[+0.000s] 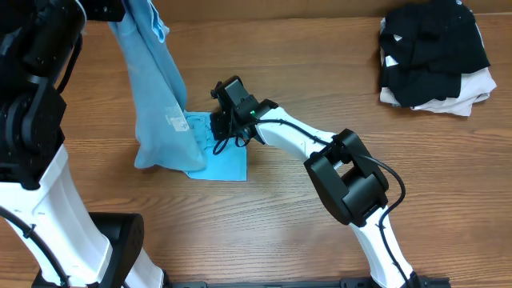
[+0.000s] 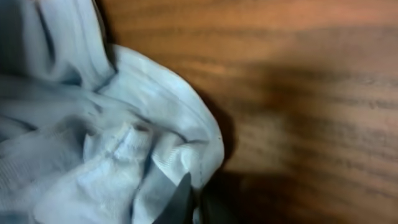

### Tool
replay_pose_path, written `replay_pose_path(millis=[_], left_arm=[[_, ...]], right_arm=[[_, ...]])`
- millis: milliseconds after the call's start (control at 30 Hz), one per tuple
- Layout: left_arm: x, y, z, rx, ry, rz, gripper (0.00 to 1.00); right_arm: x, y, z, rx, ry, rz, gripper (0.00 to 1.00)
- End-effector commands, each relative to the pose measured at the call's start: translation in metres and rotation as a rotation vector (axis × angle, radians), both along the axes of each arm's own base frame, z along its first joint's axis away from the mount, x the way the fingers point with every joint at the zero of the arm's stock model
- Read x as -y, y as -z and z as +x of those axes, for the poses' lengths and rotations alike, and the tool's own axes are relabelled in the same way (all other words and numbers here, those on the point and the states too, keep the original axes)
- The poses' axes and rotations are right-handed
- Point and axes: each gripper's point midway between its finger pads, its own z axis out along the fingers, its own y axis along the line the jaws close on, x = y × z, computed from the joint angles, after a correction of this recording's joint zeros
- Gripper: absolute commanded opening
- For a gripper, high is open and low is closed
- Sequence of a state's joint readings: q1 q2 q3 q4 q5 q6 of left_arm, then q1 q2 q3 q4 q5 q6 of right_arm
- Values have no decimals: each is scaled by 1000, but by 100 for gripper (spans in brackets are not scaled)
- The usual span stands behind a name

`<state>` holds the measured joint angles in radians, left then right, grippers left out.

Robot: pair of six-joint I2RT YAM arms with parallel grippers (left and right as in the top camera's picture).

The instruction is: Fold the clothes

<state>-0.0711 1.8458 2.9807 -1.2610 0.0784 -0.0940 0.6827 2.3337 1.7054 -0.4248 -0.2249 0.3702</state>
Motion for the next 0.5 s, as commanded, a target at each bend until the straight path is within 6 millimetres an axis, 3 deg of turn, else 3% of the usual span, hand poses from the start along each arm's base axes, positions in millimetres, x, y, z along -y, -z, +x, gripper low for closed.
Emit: replay_pose_path(millis=[0,100,133,167,267,367,400,467], left_arm=[[-6,-7,-4,27,-25,36,4],[-11,-9,-4,35,-54,39,4],[-11,-9,-4,37,-54,39,4],[-11,-9,-4,37,-54,39,4],[-12,-6,-4,24,-52,57,4],[-13,5,-5,-16,-57,72,4],[-13,9,-6,-33,-56,75,4],[-13,20,-8,-81,-55,80,4]], right_arm=[[15,-24,29,16,53,3,4],[54,-64,58,40,118,-43,4],[79,-94,74,72,157,-65,4],[90,-109,80,87,169,-67,4],[141,-192,99,154,229,-34,4],[183,-260,90,176,254,12,4],[198,-277,81,161,271,16,4],[220,-291,59,122,266,-10,4]])
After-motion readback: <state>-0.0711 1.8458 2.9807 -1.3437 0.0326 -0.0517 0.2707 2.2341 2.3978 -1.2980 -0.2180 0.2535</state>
